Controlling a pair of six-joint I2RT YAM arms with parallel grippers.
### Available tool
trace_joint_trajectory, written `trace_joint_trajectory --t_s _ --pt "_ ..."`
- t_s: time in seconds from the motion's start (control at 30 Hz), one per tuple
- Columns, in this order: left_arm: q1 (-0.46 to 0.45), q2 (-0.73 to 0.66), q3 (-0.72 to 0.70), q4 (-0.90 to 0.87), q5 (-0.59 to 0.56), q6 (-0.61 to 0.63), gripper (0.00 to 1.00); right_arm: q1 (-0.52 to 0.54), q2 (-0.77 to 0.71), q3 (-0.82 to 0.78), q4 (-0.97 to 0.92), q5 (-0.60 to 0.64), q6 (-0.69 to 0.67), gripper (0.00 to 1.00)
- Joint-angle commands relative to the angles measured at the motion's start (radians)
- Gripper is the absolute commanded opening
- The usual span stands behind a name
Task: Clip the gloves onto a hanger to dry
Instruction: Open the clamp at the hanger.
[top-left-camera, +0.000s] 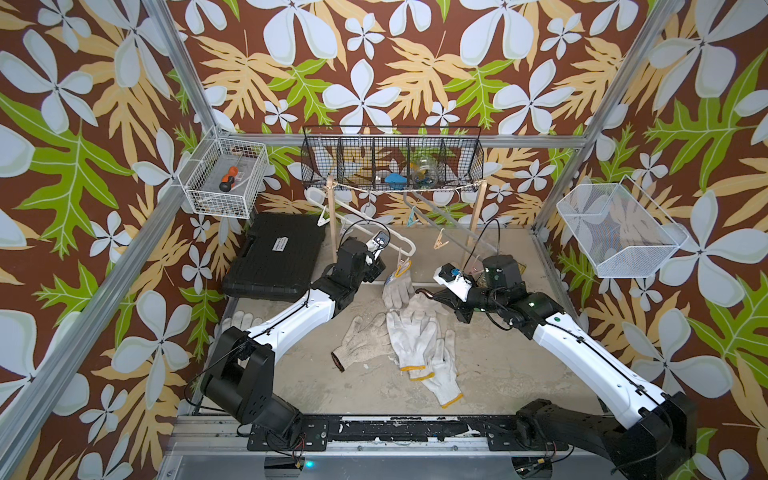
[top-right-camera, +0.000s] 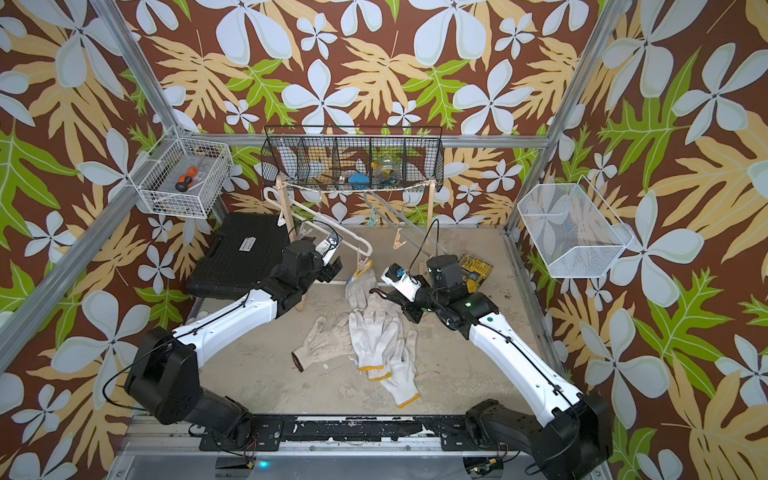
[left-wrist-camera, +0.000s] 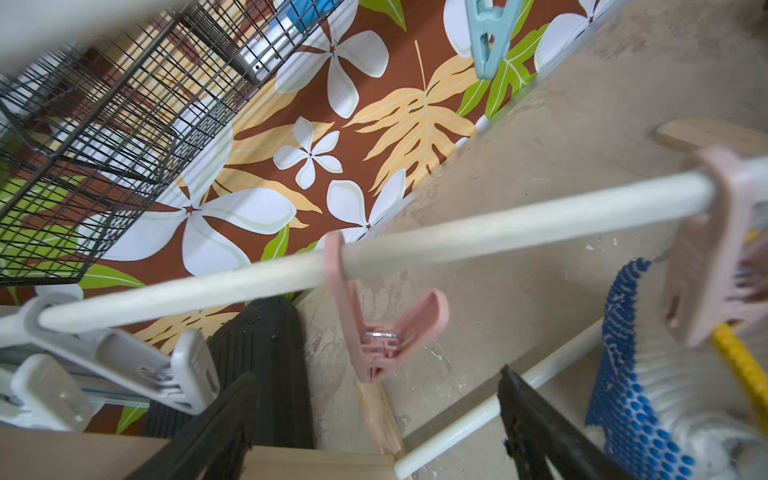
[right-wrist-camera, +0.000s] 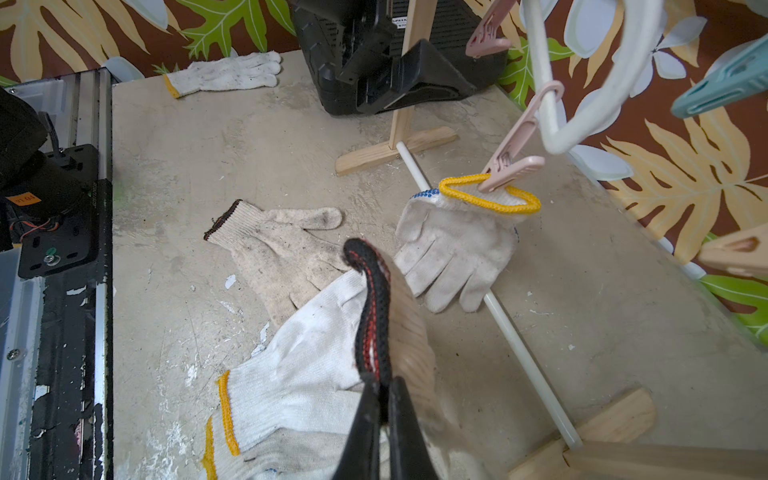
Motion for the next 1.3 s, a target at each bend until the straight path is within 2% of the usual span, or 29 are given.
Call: trace_joint_trajectory --t_s 0.0,0.27,0.63,0.93,1.27 --pt "0.000 0.021 -0.007 0.112 -0.046 0.060 0.91 -0.005 -0.009 -0.005 0.026 -0.001 0.000 0.00" --pt "0.000 0.078 0.000 0.228 -0.051 0.096 0.91 -0.015 -0.026 -0.026 0.041 -0.008 0.006 0.00" --pt "0.003 0.151 0.077 0.272 -0.102 0.114 0.89 -0.023 -0.034 -0.031 0.047 -0.014 0.009 0.00" --pt "0.003 0.163 0.045 0.372 -0.149 0.160 0.88 -0.027 -0.019 -0.027 0.070 -0.034 0.020 0.00" --pt "0.003 0.175 0.017 0.409 -0.150 0.204 0.86 -0.027 -0.015 -0.025 0.073 -0.038 0.028 0.00"
